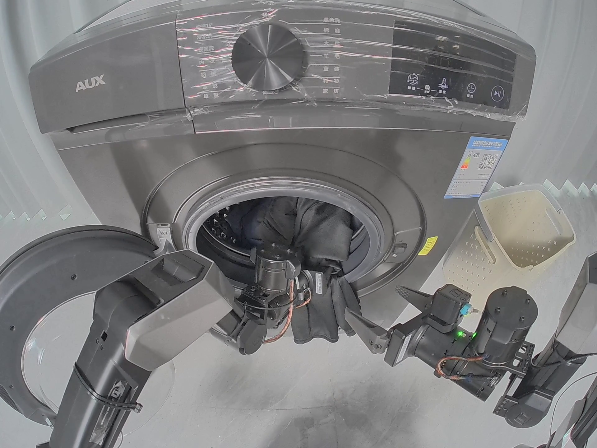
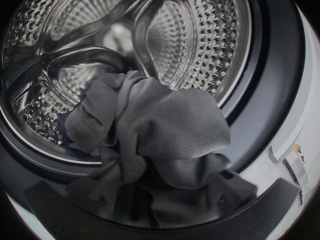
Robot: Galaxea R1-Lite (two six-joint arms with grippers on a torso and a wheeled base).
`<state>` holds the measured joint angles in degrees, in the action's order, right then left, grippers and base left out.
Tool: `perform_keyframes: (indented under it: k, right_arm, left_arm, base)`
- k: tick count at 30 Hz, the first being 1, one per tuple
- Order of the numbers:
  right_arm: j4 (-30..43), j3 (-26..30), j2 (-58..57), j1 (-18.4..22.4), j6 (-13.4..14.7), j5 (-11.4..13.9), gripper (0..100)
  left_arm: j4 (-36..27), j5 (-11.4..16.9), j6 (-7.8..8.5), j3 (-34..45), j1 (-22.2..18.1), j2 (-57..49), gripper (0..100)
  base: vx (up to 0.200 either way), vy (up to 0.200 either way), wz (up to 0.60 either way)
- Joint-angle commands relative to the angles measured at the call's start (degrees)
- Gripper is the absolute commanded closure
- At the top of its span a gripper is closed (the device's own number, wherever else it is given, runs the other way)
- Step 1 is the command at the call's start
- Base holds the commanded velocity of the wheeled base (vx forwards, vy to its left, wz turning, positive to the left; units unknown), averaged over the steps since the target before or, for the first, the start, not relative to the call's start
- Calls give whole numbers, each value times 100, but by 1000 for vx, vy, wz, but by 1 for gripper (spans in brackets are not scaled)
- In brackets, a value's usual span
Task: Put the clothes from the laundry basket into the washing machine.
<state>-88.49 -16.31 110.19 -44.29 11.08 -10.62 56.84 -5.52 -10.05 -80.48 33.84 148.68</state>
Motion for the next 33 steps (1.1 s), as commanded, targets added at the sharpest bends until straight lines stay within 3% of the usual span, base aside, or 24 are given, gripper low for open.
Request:
perform_keyframes:
  k: [1, 9, 13, 20, 27, 28, 33]
  right_arm:
    - [-1, -4, 2, -1, -1, -2, 0]
    - [-1, -12, 2, -1, -1, -2, 0]
    - [-1, -12, 2, -1, -1, -2, 0]
    - [-1, -30, 29, -1, -1, -2, 0]
    - [-1, -30, 38, -1, -1, -2, 0]
    - [-1, -30, 38, -1, -1, -2, 0]
    - [-1, -30, 38, -1, -1, -2, 0]
  left_arm:
    - [-24, 7, -15, -143, 17, 188, 100]
    - [169, -107, -85, -679, -53, 162, 100]
    - [231, -441, -85, -1295, -343, 126, 100]
    - [160, -555, -77, -2068, -721, 188, 100]
    - [160, -582, -77, -2261, -826, 276, 100]
    - [151, -582, -85, -2226, -826, 267, 0]
    - [99, -564, -94, -1593, -756, 118, 0]
  base:
    - [0, 0, 0]
    - [0, 0, 0]
    - [0, 0, 0]
    - [0, 0, 0]
    - [0, 0, 0]
    - [0, 0, 0]
    - [0, 0, 0]
